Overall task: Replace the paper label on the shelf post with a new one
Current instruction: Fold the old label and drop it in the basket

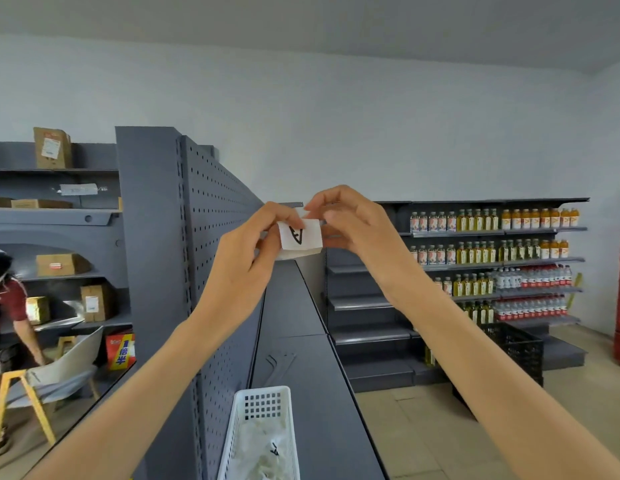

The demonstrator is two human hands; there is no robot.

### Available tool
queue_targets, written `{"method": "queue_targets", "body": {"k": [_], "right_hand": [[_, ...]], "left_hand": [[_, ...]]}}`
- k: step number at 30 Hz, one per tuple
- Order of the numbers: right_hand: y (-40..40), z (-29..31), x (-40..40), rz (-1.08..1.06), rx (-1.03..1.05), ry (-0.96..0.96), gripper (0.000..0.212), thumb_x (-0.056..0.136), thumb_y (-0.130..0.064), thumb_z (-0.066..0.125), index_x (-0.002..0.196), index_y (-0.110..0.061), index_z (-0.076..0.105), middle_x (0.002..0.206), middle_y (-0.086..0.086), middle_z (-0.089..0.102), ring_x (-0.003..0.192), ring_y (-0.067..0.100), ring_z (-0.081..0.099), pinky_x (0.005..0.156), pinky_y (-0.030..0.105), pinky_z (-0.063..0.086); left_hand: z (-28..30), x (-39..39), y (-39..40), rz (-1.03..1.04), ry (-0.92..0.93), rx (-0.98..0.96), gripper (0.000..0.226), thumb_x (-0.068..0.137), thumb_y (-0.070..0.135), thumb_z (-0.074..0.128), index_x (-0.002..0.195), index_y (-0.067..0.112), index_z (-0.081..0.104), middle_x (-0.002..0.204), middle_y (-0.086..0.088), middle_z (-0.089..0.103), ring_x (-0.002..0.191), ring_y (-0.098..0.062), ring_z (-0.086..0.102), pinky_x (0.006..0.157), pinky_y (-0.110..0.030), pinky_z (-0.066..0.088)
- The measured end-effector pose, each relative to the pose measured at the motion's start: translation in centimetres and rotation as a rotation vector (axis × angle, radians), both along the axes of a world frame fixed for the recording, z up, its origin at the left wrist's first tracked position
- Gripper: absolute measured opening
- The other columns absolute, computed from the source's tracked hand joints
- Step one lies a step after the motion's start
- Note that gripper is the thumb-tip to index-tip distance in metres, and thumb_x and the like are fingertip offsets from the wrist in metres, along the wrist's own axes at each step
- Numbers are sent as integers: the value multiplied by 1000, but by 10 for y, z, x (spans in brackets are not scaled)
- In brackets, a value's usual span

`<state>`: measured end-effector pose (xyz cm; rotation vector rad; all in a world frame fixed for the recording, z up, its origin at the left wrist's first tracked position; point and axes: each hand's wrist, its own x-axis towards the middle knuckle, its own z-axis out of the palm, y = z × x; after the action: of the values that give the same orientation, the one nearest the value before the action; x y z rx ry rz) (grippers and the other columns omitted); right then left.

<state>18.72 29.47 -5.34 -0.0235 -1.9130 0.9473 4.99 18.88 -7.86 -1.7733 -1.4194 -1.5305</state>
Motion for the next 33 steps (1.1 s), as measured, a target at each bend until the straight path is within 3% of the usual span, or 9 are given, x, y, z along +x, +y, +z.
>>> {"method": "queue_targets", "body": {"k": [3, 6, 9, 10, 13, 20, 26, 30, 33], "right_hand": [[0, -4, 1, -98, 91, 60, 13, 92, -10, 68, 104, -9, 65, 99, 5, 74, 90, 19, 72, 85, 36, 59], [1, -7, 3, -122, 85, 100, 16, 86, -7, 74, 99, -10, 66, 92, 3, 74, 82, 15, 73, 80, 35, 59], [2, -11, 4, -140, 82, 76, 19, 84, -3, 75, 95, -16, 65, 82, -3, 75, 77, 13, 75, 79, 34, 61], [2, -13, 3, -149, 85, 71, 21, 83, -4, 77, 94, -17, 65, 79, -4, 76, 75, 13, 75, 79, 33, 61], [2, -19, 2, -175, 106, 76, 23, 80, -6, 80, 94, -18, 66, 74, -5, 77, 74, 12, 75, 80, 35, 61], [3, -26, 2, -92, 79, 48, 25, 85, -8, 75, 108, -15, 67, 85, -3, 80, 83, 9, 76, 84, 24, 59], [7, -29, 4, -82, 66, 66, 26, 90, 0, 67, 111, -15, 67, 88, -3, 80, 84, 6, 75, 81, 20, 58], [9, -29, 5, -35, 9, 96, 19, 99, -2, 55, 112, -10, 66, 93, 5, 78, 76, 12, 77, 73, 17, 55], [12, -32, 2, -55, 10, 4, 15, 98, -11, 59, 110, -16, 67, 96, 2, 79, 82, 14, 77, 81, 26, 58]], "left_hand": [[-1, 1, -1, -14, 26, -29, 31, 100, 3, 42, 106, 20, 66, 102, 12, 70, 91, -3, 62, 72, -11, 44], [-3, 2, -3, -113, -14, -39, 36, 92, 6, 35, 110, 17, 65, 106, 8, 70, 102, -8, 63, 84, -17, 44], [-7, 5, -4, -103, -88, -34, 23, 99, 20, 36, 112, 21, 54, 99, 5, 72, 89, -24, 64, 75, -34, 47], [-7, 6, -3, -68, -93, -40, 17, 102, 26, 40, 111, 23, 53, 94, 4, 72, 85, -26, 64, 74, -34, 47], [-6, 5, 0, 59, -41, -50, 8, 96, 30, 57, 99, 25, 61, 85, 10, 73, 86, -10, 66, 78, -19, 48], [-11, 2, 1, 183, -37, -15, 6, 89, 30, 66, 86, 26, 67, 86, 19, 71, 86, -6, 67, 82, -35, 52], [-14, 4, -3, 143, -37, -90, 9, 89, 25, 66, 95, 32, 65, 84, 19, 74, 86, -4, 65, 74, -14, 44], [-15, 5, -4, 151, 18, -98, 13, 95, 9, 59, 96, 22, 61, 90, 14, 73, 92, -4, 64, 75, -6, 41], [-15, 5, -7, 123, 2, -69, 18, 95, 2, 57, 91, 19, 58, 90, 8, 74, 90, -8, 66, 77, -6, 42]]}}
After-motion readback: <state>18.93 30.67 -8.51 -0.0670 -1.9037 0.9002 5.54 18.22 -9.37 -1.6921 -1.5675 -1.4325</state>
